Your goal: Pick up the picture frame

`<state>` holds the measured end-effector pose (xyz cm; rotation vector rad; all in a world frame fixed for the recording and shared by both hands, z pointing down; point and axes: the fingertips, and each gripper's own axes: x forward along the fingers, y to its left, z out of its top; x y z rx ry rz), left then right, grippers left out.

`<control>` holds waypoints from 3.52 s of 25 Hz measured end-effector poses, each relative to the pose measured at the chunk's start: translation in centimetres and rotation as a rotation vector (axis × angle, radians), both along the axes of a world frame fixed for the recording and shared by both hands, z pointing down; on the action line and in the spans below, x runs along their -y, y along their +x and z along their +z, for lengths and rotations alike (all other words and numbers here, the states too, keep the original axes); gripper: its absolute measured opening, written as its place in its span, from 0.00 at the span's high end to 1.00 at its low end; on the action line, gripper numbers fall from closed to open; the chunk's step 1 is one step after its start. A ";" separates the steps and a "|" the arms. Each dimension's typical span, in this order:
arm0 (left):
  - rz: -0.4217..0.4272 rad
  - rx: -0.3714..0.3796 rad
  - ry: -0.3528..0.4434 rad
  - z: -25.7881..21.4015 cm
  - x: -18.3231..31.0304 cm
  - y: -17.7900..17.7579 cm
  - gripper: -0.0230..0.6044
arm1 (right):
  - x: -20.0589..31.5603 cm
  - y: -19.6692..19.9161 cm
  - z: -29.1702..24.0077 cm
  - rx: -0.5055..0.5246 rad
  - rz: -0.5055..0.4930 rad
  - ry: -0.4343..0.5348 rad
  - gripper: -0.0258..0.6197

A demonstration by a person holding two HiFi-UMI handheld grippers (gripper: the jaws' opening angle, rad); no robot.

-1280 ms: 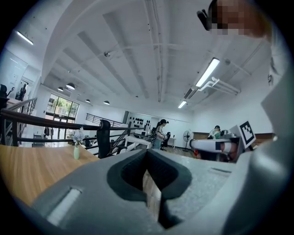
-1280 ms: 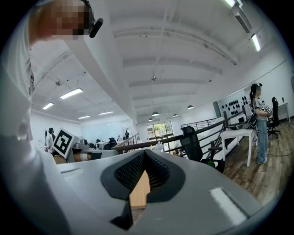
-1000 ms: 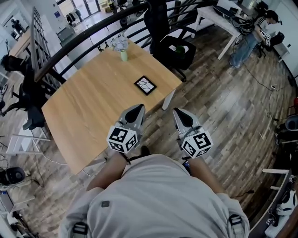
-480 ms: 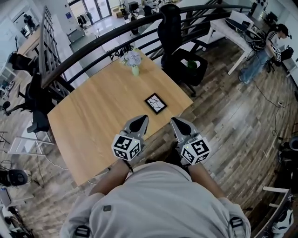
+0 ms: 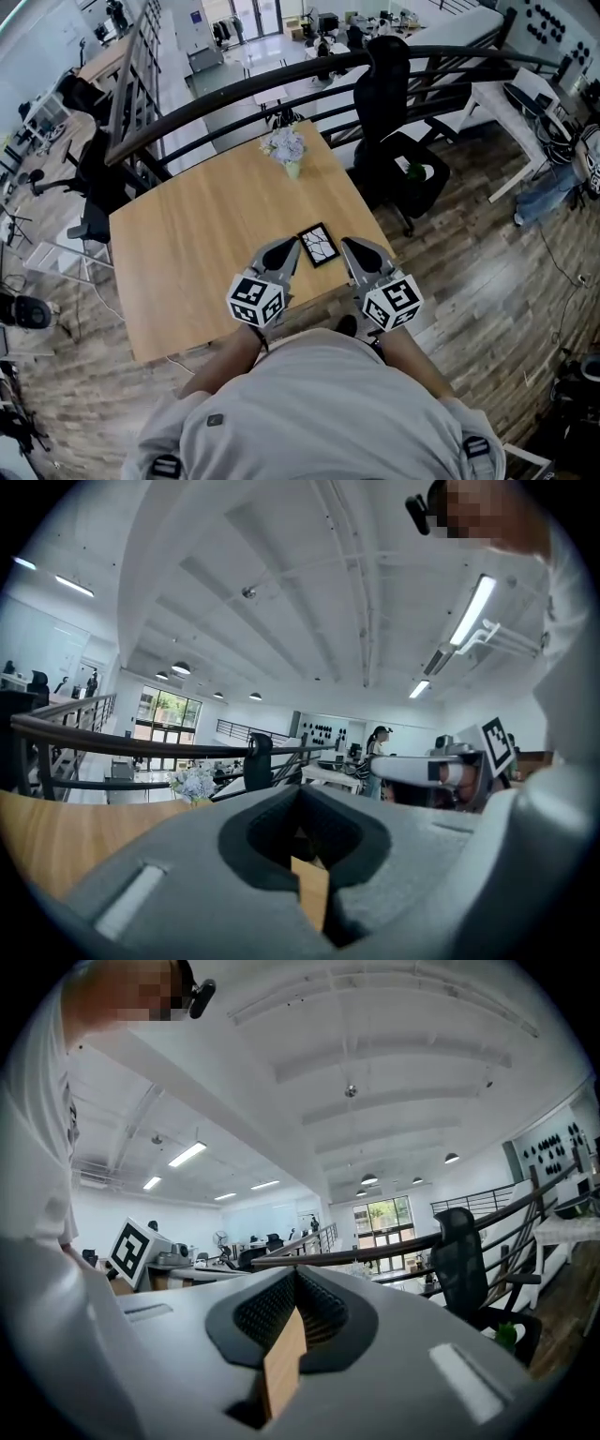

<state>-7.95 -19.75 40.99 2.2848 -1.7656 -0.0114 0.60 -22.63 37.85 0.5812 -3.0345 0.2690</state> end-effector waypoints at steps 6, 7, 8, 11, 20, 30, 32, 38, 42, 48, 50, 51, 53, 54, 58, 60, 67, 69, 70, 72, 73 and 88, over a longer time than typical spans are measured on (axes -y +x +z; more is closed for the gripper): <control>-0.096 -0.016 -0.018 0.6 4.7 1.8 0.96 | 5.7 2.1 0.5 -0.002 -0.068 -0.014 0.95; -0.107 -0.019 -0.020 0.7 5.5 2.1 0.96 | 6.5 2.5 0.6 -0.003 -0.079 -0.019 0.95; -0.116 -0.024 -0.021 0.7 6.2 2.6 0.96 | 7.1 2.9 0.8 -0.003 -0.089 -0.024 0.95; -0.130 -0.028 -0.024 0.9 7.8 4.4 0.96 | 8.7 4.0 1.4 -0.007 -0.125 -0.043 0.95; -0.176 -0.040 -0.111 3.9 8.1 5.1 0.96 | 9.7 3.3 5.2 -0.062 -0.237 -0.123 0.95; -0.189 -0.092 -0.233 9.3 9.7 1.6 0.96 | 11.5 -0.4 10.9 -0.145 -0.257 -0.238 0.95; -0.194 -0.106 -0.252 10.5 9.8 0.7 0.96 | 12.1 -1.2 12.3 -0.167 -0.248 -0.261 0.95; -0.179 -0.173 -0.296 14.3 10.6 -1.7 0.96 | 13.3 -3.8 16.2 -0.235 -0.240 -0.299 0.94; -0.176 -0.210 -0.381 18.3 10.9 -2.5 0.93 | 14.1 -4.8 19.8 -0.286 -0.239 -0.348 0.93; -0.162 -0.244 -0.503 24.0 11.2 -3.4 0.92 | 14.3 -6.6 24.6 -0.354 -0.255 -0.435 0.88; -0.170 -0.266 -0.540 25.6 11.0 -3.6 0.91 | 14.2 -6.8 26.2 -0.386 -0.258 -0.457 0.86; -0.172 -0.276 -0.559 26.5 10.9 -3.7 0.91 | 14.2 -6.8 27.0 -0.403 -0.258 -0.467 0.85; -0.164 -0.291 -0.605 28.2 10.7 -3.5 0.89 | 14.2 -6.8 28.7 -0.437 -0.260 -0.491 0.84; -0.156 -0.296 -0.628 29.1 10.6 -3.3 0.87 | 14.2 -6.8 29.5 -0.453 -0.262 -0.503 0.83; -0.152 -0.302 -0.696 32.0 10.4 -3.2 0.84 | 14.2 -7.1 32.1 -0.500 -0.271 -0.530 0.81; -0.165 -0.309 -0.722 33.3 10.3 -3.4 0.83 | 14.2 -7.3 33.4 -0.523 -0.271 -0.535 0.81; -0.220 -0.410 -0.798 38.0 9.8 -4.2 0.80 | 14.0 -7.6 37.9 -0.607 -0.273 -0.580 0.79; -0.233 -0.421 -0.817 39.0 9.6 -4.3 0.80 | 13.9 -7.5 39.0 -0.629 -0.273 -0.589 0.79; -0.235 -0.424 -0.825 39.4 9.6 -4.3 0.79 | 13.8 -7.3 39.5 -0.640 -0.272 -0.593 0.79; -0.232 -0.427 -0.838 40.0 9.7 -4.2 0.78 | 13.8 -7.2 40.6 -0.664 -0.270 -0.597 0.79; -0.231 -0.429 -0.845 40.3 9.8 -4.2 0.78 | 13.8 -7.1 41.1 -0.676 -0.270 -0.597 0.79; -0.260 -0.362 -0.906 41.9 10.3 -4.0 0.79 | 14.0 -7.1 44.7 -0.796 -0.193 -0.488 0.82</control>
